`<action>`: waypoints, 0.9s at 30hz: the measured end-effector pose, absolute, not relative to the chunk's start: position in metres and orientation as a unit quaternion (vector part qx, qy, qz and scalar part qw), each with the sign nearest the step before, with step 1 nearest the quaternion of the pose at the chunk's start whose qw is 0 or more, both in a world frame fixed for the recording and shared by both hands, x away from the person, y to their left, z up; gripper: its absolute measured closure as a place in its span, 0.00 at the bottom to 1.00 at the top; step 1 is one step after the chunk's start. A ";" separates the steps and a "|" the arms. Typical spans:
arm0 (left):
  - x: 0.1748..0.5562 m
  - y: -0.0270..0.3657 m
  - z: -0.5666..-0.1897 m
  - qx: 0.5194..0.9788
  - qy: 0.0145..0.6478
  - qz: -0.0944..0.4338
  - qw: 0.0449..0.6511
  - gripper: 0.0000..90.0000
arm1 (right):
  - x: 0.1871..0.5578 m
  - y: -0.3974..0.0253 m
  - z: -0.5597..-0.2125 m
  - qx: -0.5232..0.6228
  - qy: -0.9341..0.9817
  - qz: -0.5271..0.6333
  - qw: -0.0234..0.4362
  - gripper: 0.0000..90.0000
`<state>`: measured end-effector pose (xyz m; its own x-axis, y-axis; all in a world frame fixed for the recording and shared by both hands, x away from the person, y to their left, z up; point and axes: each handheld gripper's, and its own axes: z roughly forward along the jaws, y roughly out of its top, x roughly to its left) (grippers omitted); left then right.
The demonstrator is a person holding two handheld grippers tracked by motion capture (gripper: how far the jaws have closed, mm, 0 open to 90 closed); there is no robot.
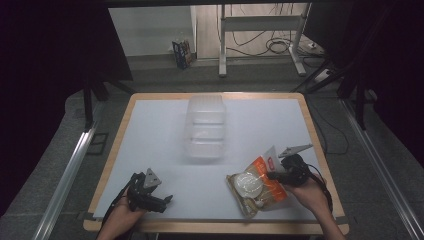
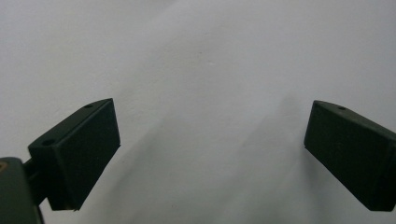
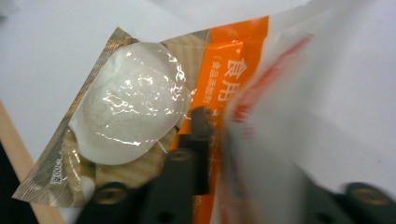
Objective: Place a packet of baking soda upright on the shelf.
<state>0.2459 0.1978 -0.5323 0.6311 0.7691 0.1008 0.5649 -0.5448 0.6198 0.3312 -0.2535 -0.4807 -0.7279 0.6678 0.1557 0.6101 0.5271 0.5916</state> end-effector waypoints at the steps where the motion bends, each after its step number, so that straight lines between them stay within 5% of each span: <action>1: 0.246 0.198 -0.532 0.859 0.388 0.184 0.278 0.04 | 0.331 -0.253 -0.479 0.367 0.871 0.323 0.044 0.98; 27: 0.246 0.199 -0.532 0.856 0.391 0.184 0.283 0.04 | 0.313 -0.210 -0.408 0.280 0.884 0.366 0.074 0.99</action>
<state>0.2459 0.1990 -0.5319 0.6268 0.7735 0.0935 0.5655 -0.5342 0.6283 0.3133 -0.2099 -0.4075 -0.8323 0.5494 0.0739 0.4411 0.5756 0.6886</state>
